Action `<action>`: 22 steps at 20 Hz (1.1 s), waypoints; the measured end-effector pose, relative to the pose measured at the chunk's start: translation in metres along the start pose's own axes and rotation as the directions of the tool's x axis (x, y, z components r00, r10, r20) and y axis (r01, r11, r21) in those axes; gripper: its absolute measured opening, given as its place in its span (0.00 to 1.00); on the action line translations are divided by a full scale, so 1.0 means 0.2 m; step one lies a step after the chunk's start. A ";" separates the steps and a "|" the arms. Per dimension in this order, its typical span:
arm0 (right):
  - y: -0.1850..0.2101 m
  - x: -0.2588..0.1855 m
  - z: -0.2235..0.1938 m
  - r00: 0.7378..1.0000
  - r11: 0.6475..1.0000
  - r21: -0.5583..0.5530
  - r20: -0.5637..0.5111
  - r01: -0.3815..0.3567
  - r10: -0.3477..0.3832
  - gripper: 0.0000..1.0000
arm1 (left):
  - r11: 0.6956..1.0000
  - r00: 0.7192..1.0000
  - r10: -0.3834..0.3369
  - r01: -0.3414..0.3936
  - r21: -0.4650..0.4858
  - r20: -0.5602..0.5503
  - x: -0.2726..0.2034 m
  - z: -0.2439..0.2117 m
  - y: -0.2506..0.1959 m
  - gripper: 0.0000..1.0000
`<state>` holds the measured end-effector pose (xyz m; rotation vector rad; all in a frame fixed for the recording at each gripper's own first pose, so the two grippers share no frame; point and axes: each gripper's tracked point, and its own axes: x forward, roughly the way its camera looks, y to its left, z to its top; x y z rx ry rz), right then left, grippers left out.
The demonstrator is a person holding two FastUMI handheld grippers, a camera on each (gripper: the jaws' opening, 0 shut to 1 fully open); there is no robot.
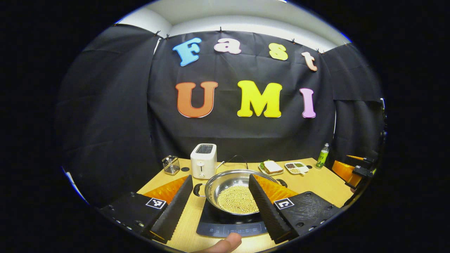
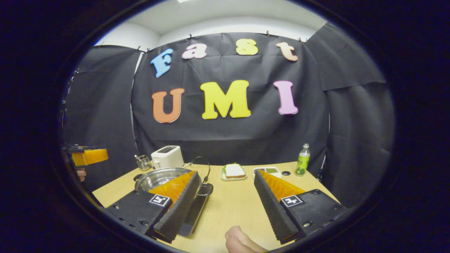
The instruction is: First push the handle of the pot to place it horizontally, then grasp the pot with both hands and set it on the induction cooktop.
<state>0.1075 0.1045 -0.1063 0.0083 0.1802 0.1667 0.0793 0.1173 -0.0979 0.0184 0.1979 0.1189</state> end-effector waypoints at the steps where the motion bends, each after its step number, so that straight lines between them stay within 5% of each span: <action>1: -0.03 -0.07 0.04 1.000 1.000 -0.003 0.023 0.009 -0.009 0.99 | 1.000 1.000 0.004 -0.004 0.001 0.021 -0.07 0.03 -0.03 0.95; 10: -0.37 -0.67 0.30 0.975 0.994 0.002 0.193 0.110 -0.109 0.99 | 1.000 0.980 -0.012 0.012 0.002 0.198 -0.52 0.23 -0.31 0.95; 22: -0.44 -1.08 0.31 0.957 0.992 0.007 0.264 0.124 -0.122 0.98 | 0.998 0.957 -0.057 0.063 -0.011 0.283 -0.81 0.21 -0.55 0.95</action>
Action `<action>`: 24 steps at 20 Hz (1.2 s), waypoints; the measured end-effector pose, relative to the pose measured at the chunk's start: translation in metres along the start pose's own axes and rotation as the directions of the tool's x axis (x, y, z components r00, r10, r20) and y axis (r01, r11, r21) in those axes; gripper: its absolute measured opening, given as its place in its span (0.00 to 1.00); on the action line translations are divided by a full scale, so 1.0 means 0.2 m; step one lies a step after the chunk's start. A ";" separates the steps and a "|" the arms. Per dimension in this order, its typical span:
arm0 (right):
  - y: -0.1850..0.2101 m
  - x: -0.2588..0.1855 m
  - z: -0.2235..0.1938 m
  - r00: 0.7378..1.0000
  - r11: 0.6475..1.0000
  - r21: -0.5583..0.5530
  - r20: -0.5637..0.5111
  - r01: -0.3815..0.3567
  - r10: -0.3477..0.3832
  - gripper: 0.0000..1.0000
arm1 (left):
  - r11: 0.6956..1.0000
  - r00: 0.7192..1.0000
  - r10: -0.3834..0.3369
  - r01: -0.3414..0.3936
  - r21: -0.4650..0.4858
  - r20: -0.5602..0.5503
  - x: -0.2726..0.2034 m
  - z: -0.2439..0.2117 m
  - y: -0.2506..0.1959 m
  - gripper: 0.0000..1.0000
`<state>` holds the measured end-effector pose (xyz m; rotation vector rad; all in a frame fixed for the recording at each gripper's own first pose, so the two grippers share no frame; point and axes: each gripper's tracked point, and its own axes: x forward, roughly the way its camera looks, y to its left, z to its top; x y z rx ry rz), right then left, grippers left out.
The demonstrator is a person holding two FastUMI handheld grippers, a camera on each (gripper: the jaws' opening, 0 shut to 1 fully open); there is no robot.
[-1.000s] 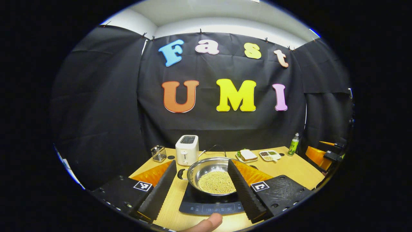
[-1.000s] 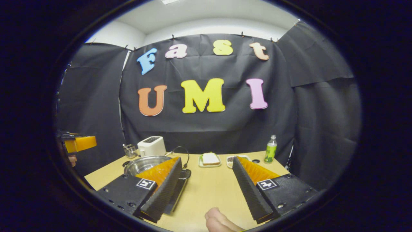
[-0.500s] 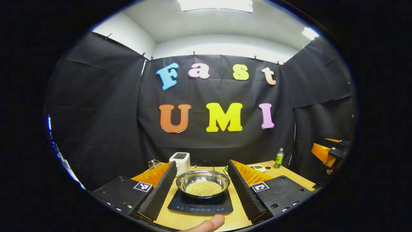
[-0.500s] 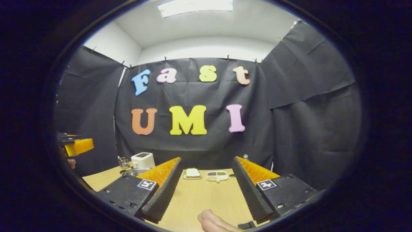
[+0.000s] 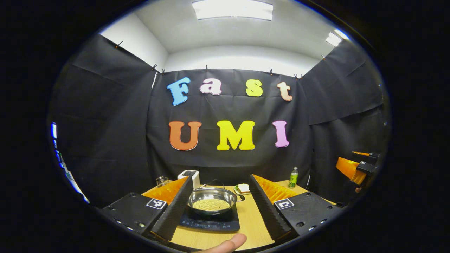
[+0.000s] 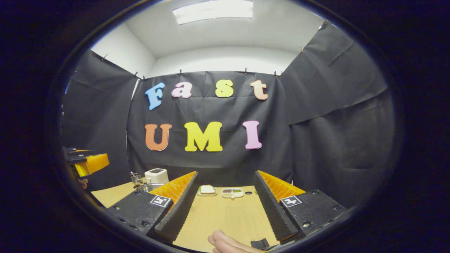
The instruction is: First push the handle of the pot to place it horizontally, then grasp the pot with both hands and set it on the induction cooktop.
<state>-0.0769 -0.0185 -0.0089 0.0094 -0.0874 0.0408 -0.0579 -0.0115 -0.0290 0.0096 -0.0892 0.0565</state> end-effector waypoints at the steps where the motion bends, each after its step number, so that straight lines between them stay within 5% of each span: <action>1: -0.02 -0.01 -0.01 1.000 1.000 0.008 0.005 0.007 -0.007 0.97 | 1.000 1.000 -0.008 0.008 -0.004 0.002 -0.01 0.00 -0.01 0.95; 12: -0.02 -0.06 -0.11 1.000 1.000 -0.002 -0.020 -0.003 0.003 0.97 | 0.999 0.999 0.027 -0.026 0.040 -0.026 -0.03 -0.08 0.03 0.95; 24: 0.01 -0.04 -0.12 1.000 0.998 0.055 0.002 -0.010 0.010 0.97 | 0.999 0.999 -0.029 0.030 0.036 -0.029 -0.06 -0.12 -0.02 0.95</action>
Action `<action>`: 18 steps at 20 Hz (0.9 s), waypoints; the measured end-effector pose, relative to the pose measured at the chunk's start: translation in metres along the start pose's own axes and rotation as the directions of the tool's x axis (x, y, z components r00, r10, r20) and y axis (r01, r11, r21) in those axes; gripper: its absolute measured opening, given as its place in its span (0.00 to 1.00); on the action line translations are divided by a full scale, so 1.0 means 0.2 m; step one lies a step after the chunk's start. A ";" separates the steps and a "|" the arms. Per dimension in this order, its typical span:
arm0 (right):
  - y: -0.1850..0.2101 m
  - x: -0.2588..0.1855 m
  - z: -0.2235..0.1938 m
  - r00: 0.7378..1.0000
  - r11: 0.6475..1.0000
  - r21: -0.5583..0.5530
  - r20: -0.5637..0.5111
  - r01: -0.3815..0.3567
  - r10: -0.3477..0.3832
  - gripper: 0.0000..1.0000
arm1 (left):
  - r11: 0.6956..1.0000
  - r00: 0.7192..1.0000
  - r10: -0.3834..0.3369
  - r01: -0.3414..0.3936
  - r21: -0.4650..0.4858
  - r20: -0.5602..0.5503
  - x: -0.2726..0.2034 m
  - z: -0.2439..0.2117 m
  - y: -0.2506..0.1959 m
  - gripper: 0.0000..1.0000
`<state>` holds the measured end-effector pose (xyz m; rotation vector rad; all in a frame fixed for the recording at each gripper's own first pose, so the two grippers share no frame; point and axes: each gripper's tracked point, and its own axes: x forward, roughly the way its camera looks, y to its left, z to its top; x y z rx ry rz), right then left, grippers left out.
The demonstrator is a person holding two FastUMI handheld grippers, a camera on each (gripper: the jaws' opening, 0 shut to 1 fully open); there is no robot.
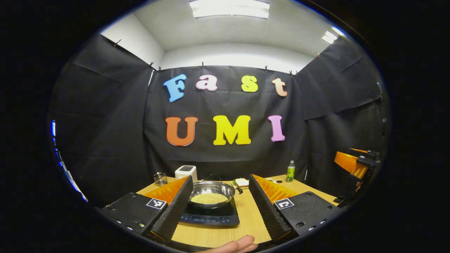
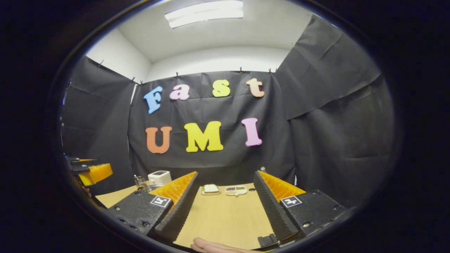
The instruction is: First push the handle of the pot to place it horizontally, then grasp the pot with both hands and set it on the induction cooktop.
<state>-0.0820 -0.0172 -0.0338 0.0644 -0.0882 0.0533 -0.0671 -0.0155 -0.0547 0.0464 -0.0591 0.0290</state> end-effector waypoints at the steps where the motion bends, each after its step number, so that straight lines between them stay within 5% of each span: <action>1: 0.00 -0.01 0.00 1.000 1.000 0.001 0.001 -0.004 0.004 0.98 | 1.000 1.000 0.004 -0.004 0.001 -0.001 -0.01 0.00 0.00 0.95; 17: 0.05 0.02 0.01 0.999 0.999 0.006 0.032 -0.034 0.034 0.98 | 0.999 1.000 0.025 -0.026 -0.036 -0.007 -0.01 -0.05 0.02 0.95; 18: 0.05 0.02 0.01 0.999 0.999 0.008 0.033 -0.033 0.032 0.98 | 0.999 1.000 0.026 -0.026 -0.033 -0.010 -0.01 -0.06 0.03 0.84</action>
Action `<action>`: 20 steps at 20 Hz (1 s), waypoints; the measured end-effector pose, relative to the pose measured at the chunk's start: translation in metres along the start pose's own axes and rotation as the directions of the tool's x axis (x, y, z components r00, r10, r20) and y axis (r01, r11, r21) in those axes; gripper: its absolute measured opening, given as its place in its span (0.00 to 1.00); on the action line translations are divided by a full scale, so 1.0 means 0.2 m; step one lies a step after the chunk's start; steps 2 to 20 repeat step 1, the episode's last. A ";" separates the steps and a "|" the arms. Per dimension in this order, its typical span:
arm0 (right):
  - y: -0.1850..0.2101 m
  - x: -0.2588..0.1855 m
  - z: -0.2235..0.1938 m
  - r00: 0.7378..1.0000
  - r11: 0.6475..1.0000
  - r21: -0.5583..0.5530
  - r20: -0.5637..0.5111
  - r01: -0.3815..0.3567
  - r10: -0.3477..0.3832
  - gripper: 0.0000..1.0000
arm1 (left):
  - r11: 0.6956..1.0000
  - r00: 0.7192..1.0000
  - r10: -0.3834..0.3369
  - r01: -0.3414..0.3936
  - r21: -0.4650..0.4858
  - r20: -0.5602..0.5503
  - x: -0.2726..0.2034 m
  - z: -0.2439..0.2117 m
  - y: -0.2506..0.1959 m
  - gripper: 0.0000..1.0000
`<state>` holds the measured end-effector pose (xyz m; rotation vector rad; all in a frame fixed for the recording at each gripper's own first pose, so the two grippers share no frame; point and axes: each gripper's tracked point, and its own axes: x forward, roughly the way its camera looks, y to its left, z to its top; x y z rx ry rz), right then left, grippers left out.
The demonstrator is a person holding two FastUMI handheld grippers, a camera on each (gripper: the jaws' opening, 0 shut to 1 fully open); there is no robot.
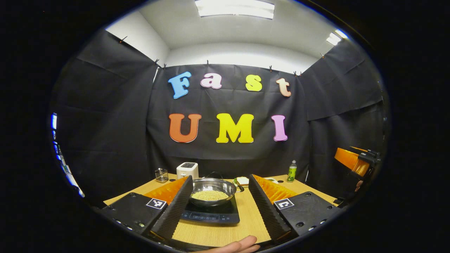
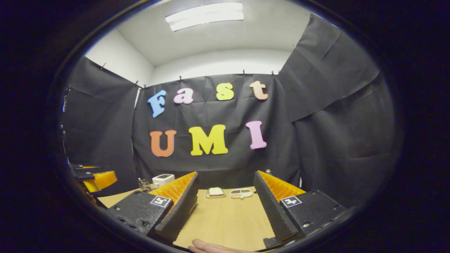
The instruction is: First push the handle of the pot to place it horizontally, then grasp the pot with both hands and set it on the induction cooktop.
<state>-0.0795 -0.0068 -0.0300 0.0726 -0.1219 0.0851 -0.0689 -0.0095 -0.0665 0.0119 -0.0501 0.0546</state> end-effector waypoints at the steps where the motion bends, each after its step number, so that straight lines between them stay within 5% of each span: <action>1: 0.00 0.00 0.00 1.000 1.000 -0.002 0.000 0.002 -0.002 0.97 | 1.000 1.000 0.002 -0.002 0.003 0.000 0.00 0.00 0.01 0.84; 20: 0.00 0.00 0.00 1.000 1.000 -0.002 0.000 0.002 -0.002 0.97 | 1.000 1.000 0.002 -0.002 0.003 0.000 0.00 0.00 0.01 0.84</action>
